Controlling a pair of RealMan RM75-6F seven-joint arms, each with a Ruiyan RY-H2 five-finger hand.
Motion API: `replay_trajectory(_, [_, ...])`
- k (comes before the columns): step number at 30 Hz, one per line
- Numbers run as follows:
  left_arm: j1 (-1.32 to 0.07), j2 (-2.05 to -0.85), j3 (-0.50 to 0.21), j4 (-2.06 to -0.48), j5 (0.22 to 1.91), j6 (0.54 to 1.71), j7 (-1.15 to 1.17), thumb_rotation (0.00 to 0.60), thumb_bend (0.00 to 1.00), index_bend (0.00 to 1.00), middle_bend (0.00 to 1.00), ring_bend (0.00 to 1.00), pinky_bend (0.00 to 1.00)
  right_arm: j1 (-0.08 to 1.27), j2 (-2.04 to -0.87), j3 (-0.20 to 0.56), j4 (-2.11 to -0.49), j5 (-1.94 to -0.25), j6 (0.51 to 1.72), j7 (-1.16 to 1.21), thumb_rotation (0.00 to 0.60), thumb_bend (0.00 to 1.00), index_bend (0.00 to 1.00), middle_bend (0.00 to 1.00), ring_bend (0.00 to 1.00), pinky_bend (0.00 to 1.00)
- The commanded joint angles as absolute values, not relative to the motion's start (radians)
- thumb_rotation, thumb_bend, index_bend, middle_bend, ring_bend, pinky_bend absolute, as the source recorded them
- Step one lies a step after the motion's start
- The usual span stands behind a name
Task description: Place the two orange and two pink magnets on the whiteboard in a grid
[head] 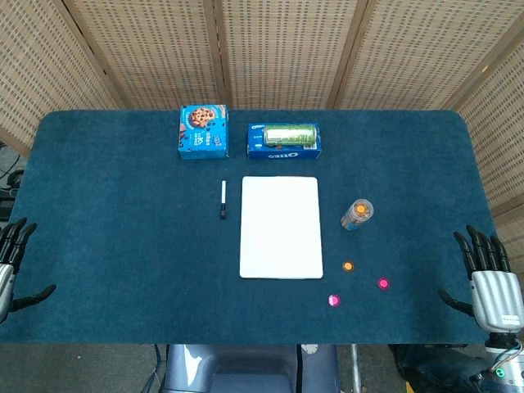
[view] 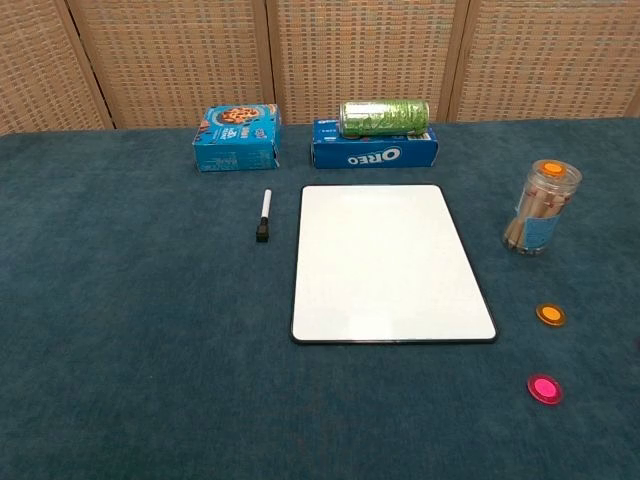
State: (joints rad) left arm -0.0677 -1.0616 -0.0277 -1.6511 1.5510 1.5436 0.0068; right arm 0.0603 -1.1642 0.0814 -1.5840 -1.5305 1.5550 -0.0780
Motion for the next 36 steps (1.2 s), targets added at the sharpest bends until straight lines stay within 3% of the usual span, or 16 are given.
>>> replay_trajectory(1, [-0.067, -1.065, -0.028, -1.647, 1.556, 1.549, 0.004, 0.600, 0.00, 0.00, 0.00, 0.00, 0.00, 0.062, -1.166, 0.080, -1.582, -1.532, 1.551, -0.078, 0.600, 0.00, 0.00, 0.00, 0.00, 0.00])
replay_trajectory(7, [-0.065, -1.057, -0.027, -1.650, 1.568, 1.557, -0.010, 0.600, 0.00, 0.00, 0.00, 0.00, 0.00, 0.080, -1.162, 0.081, -1.600, -1.510, 1.501, -0.038, 0.600, 0.00, 0.00, 0.00, 0.00, 0.00])
replay_trajectory(11, [-0.069, -1.056, -0.029, -1.647, 1.564, 1.548, -0.009, 0.600, 0.00, 0.00, 0.00, 0.00, 0.00, 0.145, -1.112, 0.107, -1.641, -1.486, 1.392, 0.056, 0.600, 0.00, 0.01, 0.00, 0.00, 0.00])
replay_trajectory(16, [-0.075, -1.053, -0.033, -1.651, 1.562, 1.543, -0.016, 0.600, 0.00, 0.00, 0.00, 0.00, 0.00, 0.244, -1.028, 0.170, -1.709, -1.414, 1.229, 0.202, 0.600, 0.30, 0.20, 0.00, 0.00, 0.00])
replay_trajectory(23, [-0.081, -1.058, -0.037, -1.655, 1.560, 1.536, -0.005, 0.600, 0.00, 0.00, 0.00, 0.00, 0.00, 0.422, -1.018, 0.290, -1.668, -1.192, 1.005, 0.162, 0.600, 0.45, 0.33, 0.00, 0.00, 0.00])
replay_trajectory(28, [-0.094, -1.064, -0.045, -1.665, 1.537, 1.510, 0.027, 0.600, 0.00, 0.00, 0.00, 0.00, 0.00, 0.505, -1.048, 0.317, -1.596, -1.063, 0.906, 0.103, 0.600, 0.47, 0.34, 0.00, 0.00, 0.00])
replay_trajectory(36, [-0.105, -1.072, -0.056, -1.674, 1.503, 1.487, 0.057, 0.600, 0.00, 0.00, 0.00, 0.00, 0.00, 0.557, -1.116, 0.313, -1.522, -1.004, 0.892, 0.051, 0.600, 0.44, 0.41, 0.00, 0.00, 0.00])
